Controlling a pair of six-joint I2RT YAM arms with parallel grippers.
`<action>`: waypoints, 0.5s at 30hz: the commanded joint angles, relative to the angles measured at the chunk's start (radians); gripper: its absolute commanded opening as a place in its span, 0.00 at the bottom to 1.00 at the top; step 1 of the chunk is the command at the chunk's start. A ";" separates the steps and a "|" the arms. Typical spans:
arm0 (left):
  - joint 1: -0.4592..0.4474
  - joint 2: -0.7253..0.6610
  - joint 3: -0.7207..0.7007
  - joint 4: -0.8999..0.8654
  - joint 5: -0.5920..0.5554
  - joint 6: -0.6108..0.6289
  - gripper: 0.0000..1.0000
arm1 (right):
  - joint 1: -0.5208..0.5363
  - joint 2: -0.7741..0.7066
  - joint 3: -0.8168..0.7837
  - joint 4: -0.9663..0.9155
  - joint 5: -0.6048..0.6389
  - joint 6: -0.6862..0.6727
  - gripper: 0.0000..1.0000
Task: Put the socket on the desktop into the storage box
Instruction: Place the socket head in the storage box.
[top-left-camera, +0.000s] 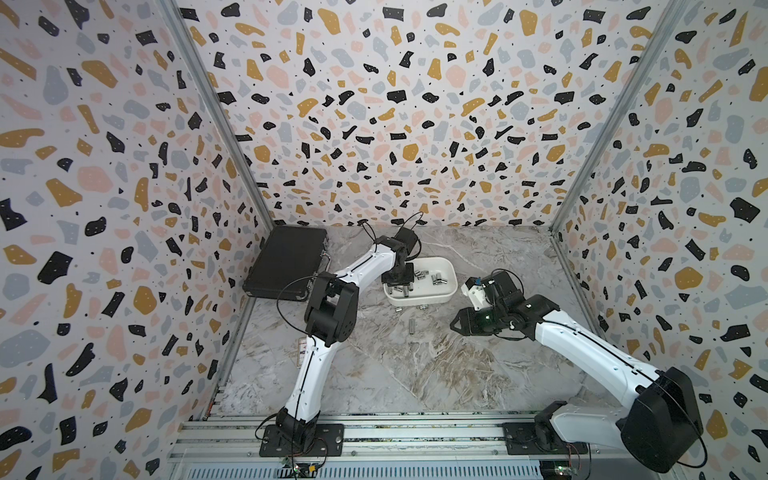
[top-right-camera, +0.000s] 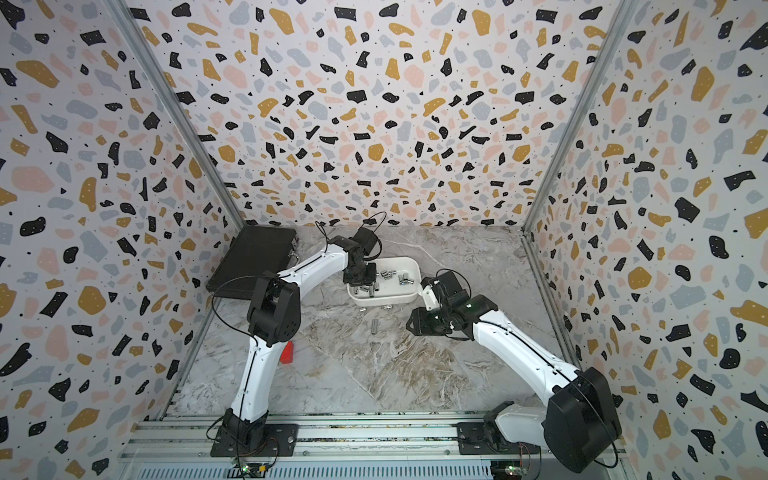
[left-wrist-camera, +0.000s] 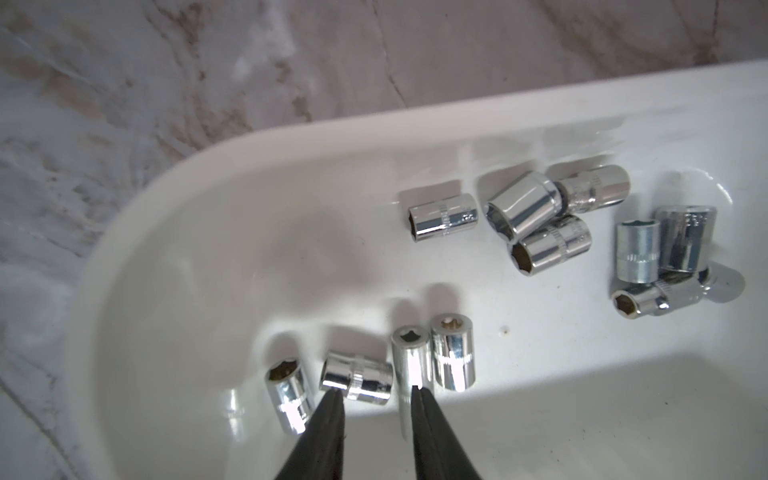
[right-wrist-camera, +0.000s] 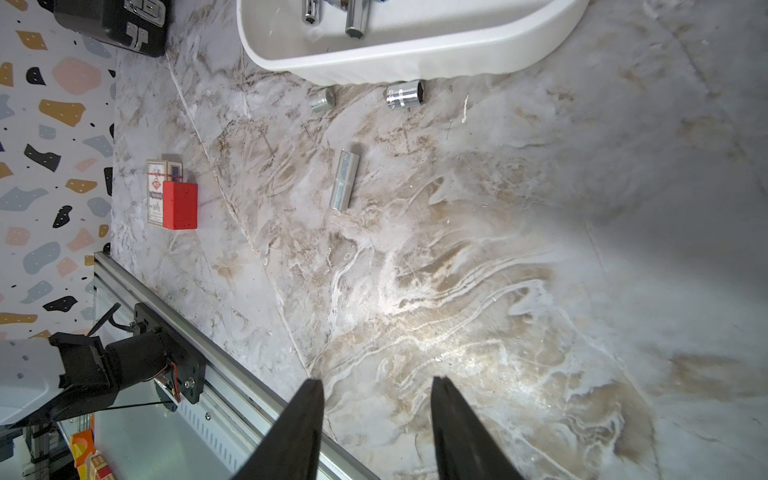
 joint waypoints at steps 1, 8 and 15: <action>0.004 -0.046 0.021 -0.015 -0.018 0.011 0.31 | 0.000 -0.034 0.021 -0.015 0.016 0.006 0.47; 0.004 -0.096 -0.008 -0.005 -0.010 0.011 0.31 | -0.001 -0.037 0.013 -0.008 0.014 0.011 0.47; 0.004 -0.169 -0.060 0.021 0.028 0.007 0.32 | 0.000 -0.037 0.011 -0.002 0.016 0.016 0.47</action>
